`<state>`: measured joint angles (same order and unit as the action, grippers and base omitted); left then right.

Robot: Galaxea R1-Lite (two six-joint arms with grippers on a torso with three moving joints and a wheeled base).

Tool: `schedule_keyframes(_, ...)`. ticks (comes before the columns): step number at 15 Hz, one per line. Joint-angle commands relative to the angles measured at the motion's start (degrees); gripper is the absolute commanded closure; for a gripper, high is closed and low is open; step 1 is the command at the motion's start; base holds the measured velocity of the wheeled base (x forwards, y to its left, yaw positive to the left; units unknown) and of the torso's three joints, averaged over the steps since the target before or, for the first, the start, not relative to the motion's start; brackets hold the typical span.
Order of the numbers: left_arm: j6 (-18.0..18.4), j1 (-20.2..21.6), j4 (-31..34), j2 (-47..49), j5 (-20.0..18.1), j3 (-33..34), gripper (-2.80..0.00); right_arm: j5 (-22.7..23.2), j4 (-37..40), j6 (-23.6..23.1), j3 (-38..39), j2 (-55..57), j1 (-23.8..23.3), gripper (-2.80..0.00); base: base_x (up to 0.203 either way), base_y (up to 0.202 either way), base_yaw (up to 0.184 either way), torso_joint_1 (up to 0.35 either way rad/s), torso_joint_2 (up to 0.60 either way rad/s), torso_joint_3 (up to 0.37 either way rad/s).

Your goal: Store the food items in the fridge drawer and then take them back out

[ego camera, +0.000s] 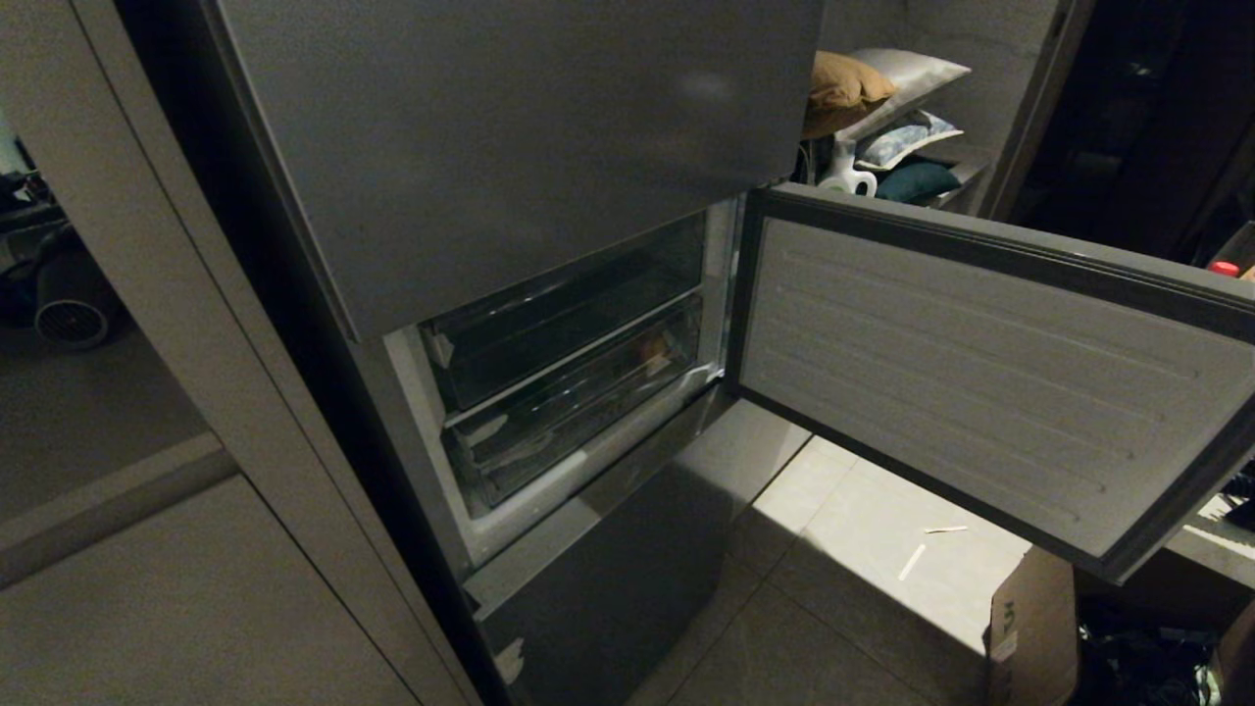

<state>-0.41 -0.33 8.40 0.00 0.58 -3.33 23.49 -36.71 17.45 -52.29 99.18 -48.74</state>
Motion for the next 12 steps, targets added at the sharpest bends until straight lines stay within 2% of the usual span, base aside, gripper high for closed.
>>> schedule_keyframes(1,-0.02,-0.02,0.04,0.09,-0.01,-0.01,0.0,1.7,-0.46,1.02,-1.47,1.45,2.04,0.0,0.0,0.0,0.0,0.0,0.0,0.0)
schedule_keyframes(8,-0.02,0.02,0.04,0.09,0.04,-0.01,0.0,3.16,-0.38,2.0,-6.29,4.05,3.72,0.0,0.0,0.0,0.0,0.0,0.0,0.0)
schedule_keyframes(12,-0.02,-0.02,0.04,0.09,0.04,-0.01,0.0,7.69,0.07,1.91,-7.05,4.72,3.74,0.0,0.0,0.0,0.0,0.0,0.0,0.0)
